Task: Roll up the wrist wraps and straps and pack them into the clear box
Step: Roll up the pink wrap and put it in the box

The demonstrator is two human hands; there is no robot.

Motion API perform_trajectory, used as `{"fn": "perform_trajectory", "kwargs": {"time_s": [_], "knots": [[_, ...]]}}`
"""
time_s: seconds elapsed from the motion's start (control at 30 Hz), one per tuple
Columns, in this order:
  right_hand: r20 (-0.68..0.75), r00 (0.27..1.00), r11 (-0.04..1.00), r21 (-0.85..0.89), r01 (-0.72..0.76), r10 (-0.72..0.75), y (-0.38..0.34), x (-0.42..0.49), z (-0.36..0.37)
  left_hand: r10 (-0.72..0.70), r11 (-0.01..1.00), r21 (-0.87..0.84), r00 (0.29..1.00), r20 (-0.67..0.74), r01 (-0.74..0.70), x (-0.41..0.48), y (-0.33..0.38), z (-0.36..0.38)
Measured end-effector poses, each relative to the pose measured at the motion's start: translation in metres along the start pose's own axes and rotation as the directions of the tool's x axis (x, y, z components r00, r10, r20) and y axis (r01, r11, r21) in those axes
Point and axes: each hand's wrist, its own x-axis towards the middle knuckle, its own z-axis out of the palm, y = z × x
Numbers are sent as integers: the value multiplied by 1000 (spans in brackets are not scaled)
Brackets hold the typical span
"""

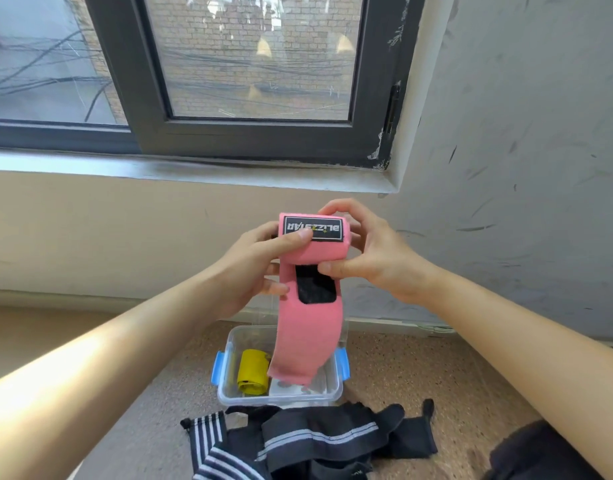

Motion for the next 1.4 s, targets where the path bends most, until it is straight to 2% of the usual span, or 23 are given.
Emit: {"fn": "perform_trajectory", "kwargs": {"time_s": [0.1, 0.2, 0.3, 0.47, 0.57, 0.7, 0.77, 0.87, 1.03, 1.13, 1.27, 1.4], "knots": [[49, 993, 989, 91, -113, 109, -1, 2, -2, 39, 999, -27, 999, -34, -40, 1, -1, -4], [162, 960, 945, 198, -258, 229, 1, 4, -4, 85, 996, -27, 994, -68, -87, 3, -5, -8], [217, 934, 904, 266, -336, 283, 5, 6, -2, 123, 992, -25, 991, -59, -125, 5, -10, -9], [220, 933, 878, 332, -345, 284, 17, 13, -4, 183, 981, 85, 980, -73, -176, 10, -15, -8], [220, 936, 867, 364, -341, 275, 27, 18, -5, 168, 976, 153, 983, -77, -155, 13, -18, -8], [194, 949, 865, 396, -307, 248, 36, 21, -4, -7, 991, 135, 1000, -19, 9, 17, -22, -13], [132, 964, 884, 387, -264, 230, 36, 22, -1, -105, 992, 71, 994, 28, 102, 19, -24, -14], [37, 982, 933, 308, -187, 185, 38, 22, 5, -164, 986, 1, 986, 36, 164, 23, -27, -13], [22, 993, 980, 159, -121, 119, 38, 21, 10, -122, 989, -78, 992, 7, 123, 27, -28, -14], [129, 972, 956, 193, -221, 199, 37, 22, 5, -65, 993, -104, 998, -12, 64, 26, -30, -15], [309, 902, 882, 268, -388, 302, 34, 21, 3, 36, 993, -108, 998, -59, -42, 22, -34, -13], [238, 910, 859, 313, -404, 341, 32, 23, 9, 83, 997, -1, 993, -89, -83, 20, -32, -12]]}}
